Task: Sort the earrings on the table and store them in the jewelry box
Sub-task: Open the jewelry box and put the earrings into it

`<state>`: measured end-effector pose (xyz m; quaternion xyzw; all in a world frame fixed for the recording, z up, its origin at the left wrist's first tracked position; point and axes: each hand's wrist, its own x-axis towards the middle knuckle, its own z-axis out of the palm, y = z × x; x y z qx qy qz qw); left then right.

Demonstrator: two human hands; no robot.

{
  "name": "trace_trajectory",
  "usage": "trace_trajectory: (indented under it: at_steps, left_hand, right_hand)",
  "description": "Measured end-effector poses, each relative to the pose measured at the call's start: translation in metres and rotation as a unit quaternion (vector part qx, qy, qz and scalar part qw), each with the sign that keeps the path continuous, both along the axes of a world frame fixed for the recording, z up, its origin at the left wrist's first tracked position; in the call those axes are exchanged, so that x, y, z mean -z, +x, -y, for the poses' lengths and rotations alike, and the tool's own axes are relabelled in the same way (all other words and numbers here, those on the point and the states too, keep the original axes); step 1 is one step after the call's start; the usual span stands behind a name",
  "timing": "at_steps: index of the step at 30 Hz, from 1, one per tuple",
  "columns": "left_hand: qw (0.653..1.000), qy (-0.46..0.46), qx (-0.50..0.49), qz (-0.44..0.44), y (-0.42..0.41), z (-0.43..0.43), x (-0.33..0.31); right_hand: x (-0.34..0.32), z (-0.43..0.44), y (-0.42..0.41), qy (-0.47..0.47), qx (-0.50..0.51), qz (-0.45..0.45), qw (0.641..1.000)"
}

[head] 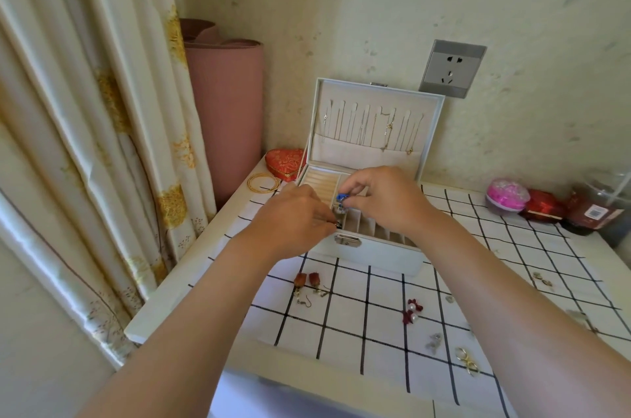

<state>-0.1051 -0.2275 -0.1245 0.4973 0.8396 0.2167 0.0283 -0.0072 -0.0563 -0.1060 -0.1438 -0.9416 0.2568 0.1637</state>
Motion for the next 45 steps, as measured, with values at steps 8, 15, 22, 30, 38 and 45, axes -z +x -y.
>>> trace_trajectory:
  at_steps: [8, 15, 22, 30, 38, 45]
  left_hand:
    - [0.999, 0.019, 0.023, 0.017, -0.005, 0.009, 0.004]
    - [0.999, -0.008, 0.040, -0.013, -0.003, 0.011, 0.003]
    - [0.997, 0.070, -0.016, 0.010, 0.002, 0.008, 0.009]
    - [1.000, 0.023, 0.011, -0.013, 0.005, 0.004, 0.013]
    - [0.995, 0.097, -0.022, 0.025, 0.002, 0.006, 0.015]
    - [0.998, 0.030, -0.018, -0.055, 0.002, 0.003, 0.015]
  right_hand:
    - [0.001, 0.006, -0.005, 0.050, -0.031, 0.040, 0.998]
    - [-0.004, 0.007, -0.005, 0.176, -0.063, 0.112, 0.976]
    - [0.004, 0.014, -0.009, 0.187, -0.042, 0.101, 0.976]
    - [0.006, 0.014, -0.006, 0.142, -0.025, 0.102, 0.984]
    - [0.010, 0.009, -0.004, 0.106, -0.006, 0.018, 0.994]
    - [0.010, 0.013, 0.006, 0.110, -0.017, 0.050, 0.993]
